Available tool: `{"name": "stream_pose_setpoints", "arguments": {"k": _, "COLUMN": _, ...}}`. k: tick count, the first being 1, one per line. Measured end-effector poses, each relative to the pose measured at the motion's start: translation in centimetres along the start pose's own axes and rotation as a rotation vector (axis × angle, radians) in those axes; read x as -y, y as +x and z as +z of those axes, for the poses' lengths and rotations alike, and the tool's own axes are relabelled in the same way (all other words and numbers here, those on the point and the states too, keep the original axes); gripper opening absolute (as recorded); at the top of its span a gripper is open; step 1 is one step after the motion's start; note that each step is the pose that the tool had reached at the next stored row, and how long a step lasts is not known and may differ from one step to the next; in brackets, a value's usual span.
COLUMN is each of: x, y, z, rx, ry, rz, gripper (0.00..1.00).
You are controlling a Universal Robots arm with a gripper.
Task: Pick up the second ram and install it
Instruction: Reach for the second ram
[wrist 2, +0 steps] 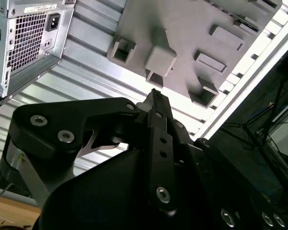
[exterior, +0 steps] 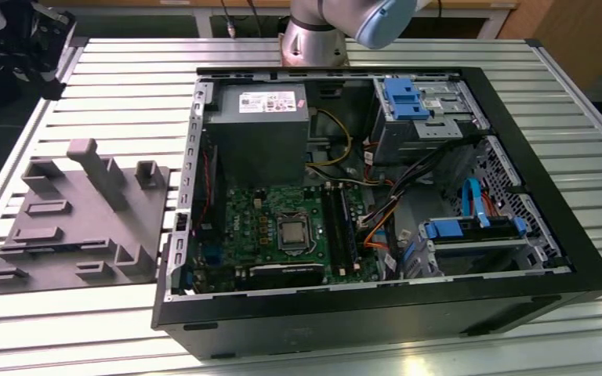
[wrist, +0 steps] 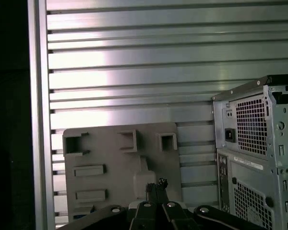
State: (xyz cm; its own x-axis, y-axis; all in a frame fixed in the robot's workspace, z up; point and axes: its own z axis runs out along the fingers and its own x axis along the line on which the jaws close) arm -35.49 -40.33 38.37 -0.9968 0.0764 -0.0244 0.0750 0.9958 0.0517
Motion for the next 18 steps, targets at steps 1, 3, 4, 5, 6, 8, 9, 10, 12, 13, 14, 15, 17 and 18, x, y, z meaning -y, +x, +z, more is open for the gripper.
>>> {"name": "stream_pose_setpoints", "arguments": {"k": 1, "x": 0.05, "y": 0.61, "z": 0.0, "rx": 0.0001, "ry": 0.0, "rz": 0.0, "gripper": 0.11}}
{"name": "stream_pose_setpoints", "arguments": {"k": 3, "x": 0.05, "y": 0.67, "z": 0.0, "rx": 0.0, "ry": 0.0, "rz": 0.0, "gripper": 0.11}}
{"name": "stream_pose_setpoints", "arguments": {"k": 4, "x": 0.05, "y": 0.7, "z": 0.0, "rx": 0.0, "ry": 0.0, "rz": 0.0, "gripper": 0.11}}
{"name": "stream_pose_setpoints", "arguments": {"k": 5, "x": 0.06, "y": 0.73, "z": 0.0, "rx": 0.0, "ry": 0.0, "rz": 0.0, "gripper": 0.11}}
{"name": "stream_pose_setpoints", "arguments": {"k": 6, "x": 0.06, "y": 0.77, "z": -0.01, "rx": 0.0, "ry": 0.0, "rz": 0.0, "gripper": 0.11}}
{"name": "stream_pose_setpoints", "arguments": {"k": 8, "x": 0.06, "y": 0.83, "z": 0.0, "rx": 0.0, "ry": 0.0, "rz": 0.0, "gripper": 0.11}}
{"name": "stream_pose_setpoints", "arguments": {"k": 9, "x": 0.07, "y": 0.86, "z": 0.0, "rx": 0.0001, "ry": 0.0, "rz": 0.0, "gripper": 0.11}}
{"name": "stream_pose_setpoints", "arguments": {"k": 10, "x": 0.07, "y": 0.9, "z": -0.01, "rx": 0.0, "ry": 0.0, "rz": 0.0, "gripper": 0.11}}
{"name": "stream_pose_setpoints", "arguments": {"k": 12, "x": 0.07, "y": 0.96, "z": -0.01, "rx": 0.0, "ry": 0.0, "rz": 0.0, "gripper": 0.11}}
{"name": "stream_pose_setpoints", "arguments": {"k": 13, "x": 0.08, "y": 0.99, "z": -0.01, "rx": 0.0, "ry": 0.0, "rz": 0.0, "gripper": 0.11}}
{"name": "stream_pose_setpoints", "arguments": {"k": 14, "x": 0.08, "y": 1.03, "z": -0.01, "rx": 0.0, "ry": 0.0, "rz": 0.0, "gripper": 0.11}}
{"name": "stream_pose_setpoints", "arguments": {"k": 15, "x": 0.08, "y": 1.06, "z": -0.01, "rx": 0.0, "ry": 0.0, "rz": 0.0, "gripper": 0.11}}
{"name": "stream_pose_setpoints", "arguments": {"k": 17, "x": 0.09, "y": 1.12, "z": -0.01, "rx": 0.0, "ry": 0.0, "rz": 0.0, "gripper": 0.11}}
{"name": "stream_pose_setpoints", "arguments": {"k": 18, "x": 0.09, "y": 1.15, "z": -0.01, "rx": 0.0, "ry": 0.0, "rz": 0.0, "gripper": 0.11}}
